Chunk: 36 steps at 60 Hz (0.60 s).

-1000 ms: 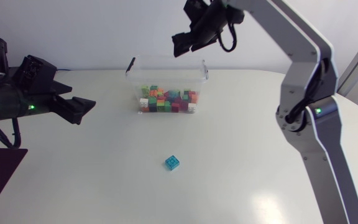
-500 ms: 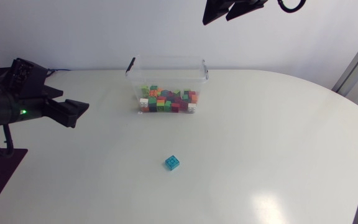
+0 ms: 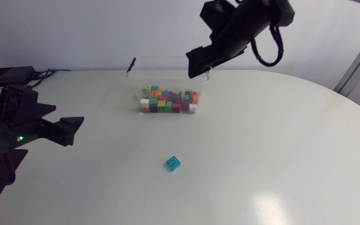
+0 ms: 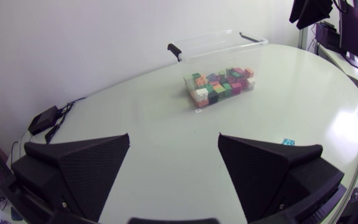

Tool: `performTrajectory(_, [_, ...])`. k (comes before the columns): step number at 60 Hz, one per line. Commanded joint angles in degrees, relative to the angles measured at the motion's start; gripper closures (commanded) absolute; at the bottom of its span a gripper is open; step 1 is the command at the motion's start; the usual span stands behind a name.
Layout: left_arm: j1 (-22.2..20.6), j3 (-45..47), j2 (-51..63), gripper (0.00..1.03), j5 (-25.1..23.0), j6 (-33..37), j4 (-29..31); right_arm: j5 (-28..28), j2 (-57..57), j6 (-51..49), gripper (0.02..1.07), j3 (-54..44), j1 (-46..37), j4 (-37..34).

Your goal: Place the duplo bricks in the container

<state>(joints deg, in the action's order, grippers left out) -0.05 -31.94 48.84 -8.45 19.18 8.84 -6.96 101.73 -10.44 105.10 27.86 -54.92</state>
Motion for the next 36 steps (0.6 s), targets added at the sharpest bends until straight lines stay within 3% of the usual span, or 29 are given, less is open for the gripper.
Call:
performTrajectory(1, [0.49, 2.68, -2.08, 0.04, 0.27, 1.56, -1.11, 0.9, -1.01, 1.3, 0.06, -5.78, 1.67, 2.27])
performTrajectory(15, [3.31, 4.61, -5.6, 0.04, -4.03, -1.25, 1.09, 2.92, -0.22, 2.17, 0.07, -14.22, 5.37, 6.31])
performTrajectory(36, [3.75, 9.0, -8.23, 0.04, -4.47, -1.69, 1.27, 7.84, 6.2, 2.97, 0.07, -20.99, 12.05, 9.56])
